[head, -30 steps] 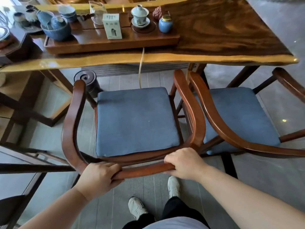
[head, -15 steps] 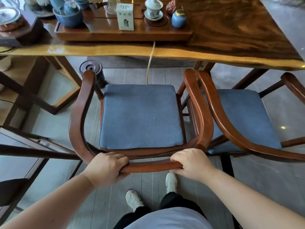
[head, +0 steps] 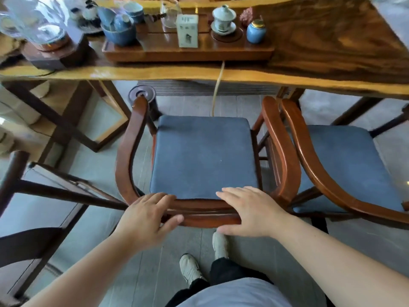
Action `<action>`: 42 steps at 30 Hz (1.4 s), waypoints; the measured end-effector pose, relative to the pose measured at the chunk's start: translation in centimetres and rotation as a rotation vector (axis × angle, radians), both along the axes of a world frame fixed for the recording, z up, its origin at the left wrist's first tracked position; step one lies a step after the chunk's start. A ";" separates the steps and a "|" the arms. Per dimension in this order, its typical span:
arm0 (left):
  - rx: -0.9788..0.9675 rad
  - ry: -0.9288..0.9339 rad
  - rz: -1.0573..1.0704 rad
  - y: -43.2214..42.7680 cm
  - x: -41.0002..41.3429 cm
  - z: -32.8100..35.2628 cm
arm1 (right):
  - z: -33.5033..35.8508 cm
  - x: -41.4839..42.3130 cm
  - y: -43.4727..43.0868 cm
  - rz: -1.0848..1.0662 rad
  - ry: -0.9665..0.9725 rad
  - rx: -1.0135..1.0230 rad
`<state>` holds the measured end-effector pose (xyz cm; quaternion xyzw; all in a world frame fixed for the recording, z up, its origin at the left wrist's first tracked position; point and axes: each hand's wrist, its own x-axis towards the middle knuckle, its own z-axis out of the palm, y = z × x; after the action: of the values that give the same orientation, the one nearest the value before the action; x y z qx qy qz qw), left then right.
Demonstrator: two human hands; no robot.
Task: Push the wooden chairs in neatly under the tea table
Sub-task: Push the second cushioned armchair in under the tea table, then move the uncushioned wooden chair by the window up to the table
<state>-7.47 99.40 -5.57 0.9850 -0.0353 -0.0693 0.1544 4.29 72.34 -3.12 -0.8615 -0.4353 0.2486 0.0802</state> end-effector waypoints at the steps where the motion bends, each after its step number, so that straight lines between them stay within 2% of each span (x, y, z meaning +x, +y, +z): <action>1: 0.022 -0.009 0.077 0.3 -0.1 0.3 | 0.1 0.5 0.9 0.019 -0.001 0.007; 3: 0.091 0.019 0.220 1.0 -0.7 1.2 | 0.2 2.0 3.3 0.084 -0.014 0.038; 8: 0.316 0.063 0.410 2.0 -2.9 3.8 | 0.2 4.4 8.5 0.209 -0.093 0.120; 10: 0.349 0.072 0.507 2.6 -3.9 4.7 | 0.6 4.8 10.7 0.268 -0.126 0.143; 21: 0.368 0.097 0.863 5.8 -11.9 6.8 | 2.9 2.5 22.3 0.593 -0.166 0.194; 29: 0.323 0.051 1.125 14.1 -18.4 6.4 | 3.3 -2.0 32.8 0.739 -0.200 0.238; 42: 0.297 0.173 1.210 26.7 -27.8 3.1 | 0.7 -10.4 49.1 0.912 -0.206 0.208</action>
<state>-35.26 126.14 -2.46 0.8324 0.5508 -0.0534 0.0300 -6.09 121.43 -2.39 -0.5901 -0.7972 0.1269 0.0049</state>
